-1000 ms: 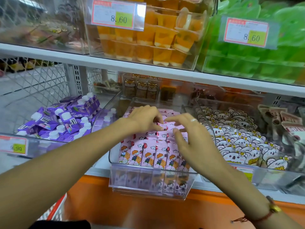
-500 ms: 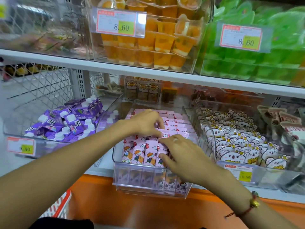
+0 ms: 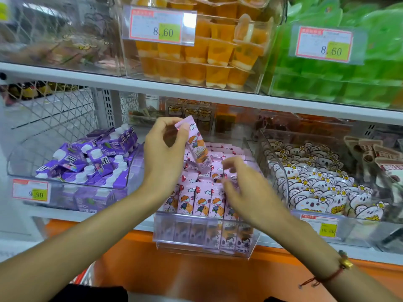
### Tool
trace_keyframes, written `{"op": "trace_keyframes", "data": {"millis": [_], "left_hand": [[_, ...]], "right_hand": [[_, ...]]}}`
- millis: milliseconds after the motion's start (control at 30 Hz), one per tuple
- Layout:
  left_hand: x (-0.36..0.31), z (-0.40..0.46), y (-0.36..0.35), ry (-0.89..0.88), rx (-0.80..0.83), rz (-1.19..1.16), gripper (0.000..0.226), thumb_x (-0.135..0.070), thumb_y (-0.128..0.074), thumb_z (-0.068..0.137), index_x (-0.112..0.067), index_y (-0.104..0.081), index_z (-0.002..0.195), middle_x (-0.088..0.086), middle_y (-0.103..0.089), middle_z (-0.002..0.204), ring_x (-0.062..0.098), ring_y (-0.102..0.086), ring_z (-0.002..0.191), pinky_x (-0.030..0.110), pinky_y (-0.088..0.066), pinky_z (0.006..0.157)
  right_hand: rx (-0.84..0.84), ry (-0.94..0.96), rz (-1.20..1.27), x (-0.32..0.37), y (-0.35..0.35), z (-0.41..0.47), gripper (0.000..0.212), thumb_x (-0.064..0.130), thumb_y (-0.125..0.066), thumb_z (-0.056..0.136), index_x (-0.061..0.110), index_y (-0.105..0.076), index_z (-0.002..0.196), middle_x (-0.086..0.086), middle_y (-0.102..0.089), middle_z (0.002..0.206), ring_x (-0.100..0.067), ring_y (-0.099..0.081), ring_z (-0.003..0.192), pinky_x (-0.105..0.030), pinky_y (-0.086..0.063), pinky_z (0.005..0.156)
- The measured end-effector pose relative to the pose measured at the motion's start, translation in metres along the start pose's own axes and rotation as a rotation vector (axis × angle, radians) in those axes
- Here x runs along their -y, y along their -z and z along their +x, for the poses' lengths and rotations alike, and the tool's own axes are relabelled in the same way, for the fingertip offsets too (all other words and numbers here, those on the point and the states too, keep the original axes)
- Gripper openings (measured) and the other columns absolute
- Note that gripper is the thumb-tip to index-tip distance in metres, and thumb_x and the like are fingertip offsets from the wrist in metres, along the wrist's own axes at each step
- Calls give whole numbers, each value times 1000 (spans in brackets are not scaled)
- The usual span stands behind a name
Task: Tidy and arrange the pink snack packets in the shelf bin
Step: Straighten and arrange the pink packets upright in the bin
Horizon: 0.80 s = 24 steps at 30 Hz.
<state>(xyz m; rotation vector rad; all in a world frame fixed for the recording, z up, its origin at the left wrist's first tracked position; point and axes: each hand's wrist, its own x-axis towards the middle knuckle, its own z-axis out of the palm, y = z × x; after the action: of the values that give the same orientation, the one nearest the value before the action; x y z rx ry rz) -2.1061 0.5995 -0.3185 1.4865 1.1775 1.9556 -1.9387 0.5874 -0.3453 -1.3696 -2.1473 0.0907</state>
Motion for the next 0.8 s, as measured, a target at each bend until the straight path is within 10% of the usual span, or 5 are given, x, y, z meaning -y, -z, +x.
{"op": "trace_keyframes", "data": {"millis": [100, 333, 467, 800], "left_hand": [[-6, -11, 8, 12, 66, -32, 6, -15, -58, 94, -20, -60, 92, -7, -66, 91, -5, -61, 84, 14, -50, 80], [-2, -22, 8, 163, 218, -163, 15, -19, -61, 92, -26, -66, 105, -11, -71, 104, -2, -65, 98, 21, -53, 86], [5, -25, 7, 154, 311, -50, 25, -18, -63, 91, -28, -61, 114, -16, -63, 118, -7, -60, 102, 21, -52, 87], [12, -37, -1, -6, 403, 189, 50, -32, -81, 71, -33, -51, 111, -22, -56, 112, -3, -55, 94, 19, -52, 68]], "right_hand": [[-165, -69, 367, 8, 10, 3, 23, 33, -46, 96, 24, -47, 118, 9, -56, 117, -8, -53, 110, -35, -45, 95], [27, -150, 698, 17, 8, 5, 15, 30, -56, 93, 38, -58, 105, 13, -64, 106, 7, -60, 94, -13, -50, 84], [56, -400, 1030, 12, 9, 6, 26, 29, -55, 95, 15, -63, 115, -2, -72, 104, -2, -69, 83, -11, -51, 65], [17, -428, 1092, 17, 4, 4, 30, 25, -60, 92, 8, -59, 117, 3, -71, 79, -8, -69, 69, -16, -54, 65]]}}
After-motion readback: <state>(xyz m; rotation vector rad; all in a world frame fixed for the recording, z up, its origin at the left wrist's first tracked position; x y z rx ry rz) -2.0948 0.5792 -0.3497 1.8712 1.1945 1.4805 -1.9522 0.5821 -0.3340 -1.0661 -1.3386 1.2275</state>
